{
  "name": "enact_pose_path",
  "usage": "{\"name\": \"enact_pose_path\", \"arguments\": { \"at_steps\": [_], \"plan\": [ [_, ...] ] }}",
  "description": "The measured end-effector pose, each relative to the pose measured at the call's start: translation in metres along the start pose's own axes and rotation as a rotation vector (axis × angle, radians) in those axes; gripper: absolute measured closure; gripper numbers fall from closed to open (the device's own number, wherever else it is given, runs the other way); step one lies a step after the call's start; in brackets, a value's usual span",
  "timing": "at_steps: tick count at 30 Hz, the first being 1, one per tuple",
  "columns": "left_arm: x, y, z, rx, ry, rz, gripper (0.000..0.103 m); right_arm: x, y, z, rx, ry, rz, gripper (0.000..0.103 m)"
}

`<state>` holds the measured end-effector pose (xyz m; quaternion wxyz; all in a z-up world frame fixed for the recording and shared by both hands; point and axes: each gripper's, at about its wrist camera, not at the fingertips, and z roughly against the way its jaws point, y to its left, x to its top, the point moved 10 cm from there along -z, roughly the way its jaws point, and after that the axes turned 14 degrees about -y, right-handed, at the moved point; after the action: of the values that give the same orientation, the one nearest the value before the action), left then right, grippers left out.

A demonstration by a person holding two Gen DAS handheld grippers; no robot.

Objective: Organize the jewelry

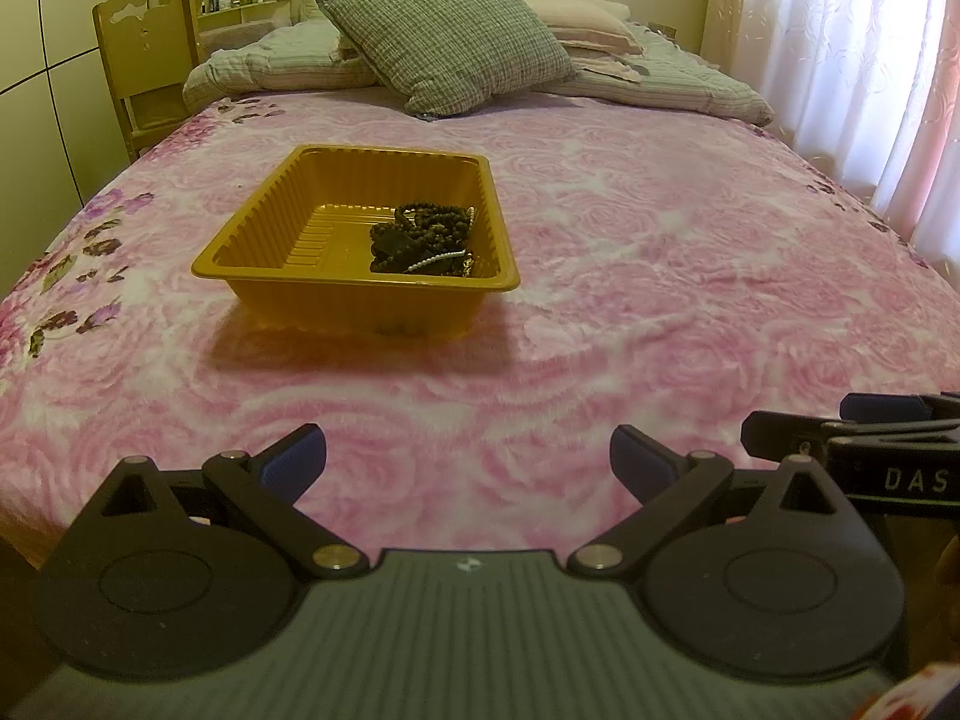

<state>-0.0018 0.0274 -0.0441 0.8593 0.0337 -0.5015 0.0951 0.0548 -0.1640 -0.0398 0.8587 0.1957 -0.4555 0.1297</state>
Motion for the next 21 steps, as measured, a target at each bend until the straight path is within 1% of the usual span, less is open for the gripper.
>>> {"name": "enact_pose_path", "arguments": {
  "at_steps": [21],
  "plan": [
    [0.0003,-0.0011,-0.0015,-0.002,-0.001,-0.001,0.002,0.0002,0.0002,-0.001,0.0,0.0,-0.001,0.014]
  ]
}}
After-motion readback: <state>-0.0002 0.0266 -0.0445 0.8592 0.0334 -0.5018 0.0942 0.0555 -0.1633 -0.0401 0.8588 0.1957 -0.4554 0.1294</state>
